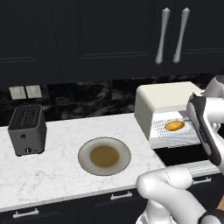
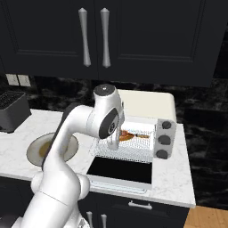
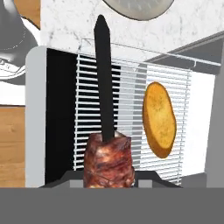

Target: Pick up the kebab skewer and baguette bread, and place them inside the toaster oven. Close the toaster oven door and start by setting the timer.

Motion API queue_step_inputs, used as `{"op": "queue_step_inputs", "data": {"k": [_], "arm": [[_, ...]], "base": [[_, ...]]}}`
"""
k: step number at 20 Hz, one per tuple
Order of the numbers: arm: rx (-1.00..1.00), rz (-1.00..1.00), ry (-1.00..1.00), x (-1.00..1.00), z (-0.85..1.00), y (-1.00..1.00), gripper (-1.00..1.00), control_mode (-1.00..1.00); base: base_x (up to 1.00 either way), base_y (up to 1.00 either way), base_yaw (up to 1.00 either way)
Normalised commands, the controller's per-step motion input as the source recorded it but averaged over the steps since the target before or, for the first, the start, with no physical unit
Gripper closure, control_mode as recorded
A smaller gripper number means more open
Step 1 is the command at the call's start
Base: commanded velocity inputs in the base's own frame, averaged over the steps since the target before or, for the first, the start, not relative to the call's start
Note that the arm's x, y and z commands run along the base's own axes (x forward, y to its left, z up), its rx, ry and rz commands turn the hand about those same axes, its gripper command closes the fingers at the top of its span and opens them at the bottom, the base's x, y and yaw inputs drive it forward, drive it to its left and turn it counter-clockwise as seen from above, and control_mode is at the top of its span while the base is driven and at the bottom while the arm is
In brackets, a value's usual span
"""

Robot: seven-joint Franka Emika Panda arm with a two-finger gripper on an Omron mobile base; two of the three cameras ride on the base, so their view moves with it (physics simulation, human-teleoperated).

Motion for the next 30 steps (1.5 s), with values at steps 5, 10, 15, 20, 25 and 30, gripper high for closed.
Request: {"op": "queue_step_inputs", "data": {"k": [5,10,15,20,25,30], "arm": [[0.00,0.11,0.25,0.54,-0.45,0.00,1.00,-1.00],[0.01,0.12,0.00,0.32,-0.78,-0.05,1.00,-1.00],[0.00,0.11,0.00,0.34,-0.69,0.00,1.00,-1.00],[0.04,0.01,0.00,0.37,-0.18,-0.07,1.00,-1.00],[0.05,0.00,0.00,0.33,-0.23,-0.17,1.00,-1.00],[0.04,0.00,0.00,0.43,-0.15,-0.12,1.00,-1.00]], "base": [[0.00,0.00,0.00],[0.00,0.00,0.00],[0.00,0.00,0.00],[0.00,0.00,0.00],[0.00,0.00,0.00],[0.00,0.00,0.00]]}}
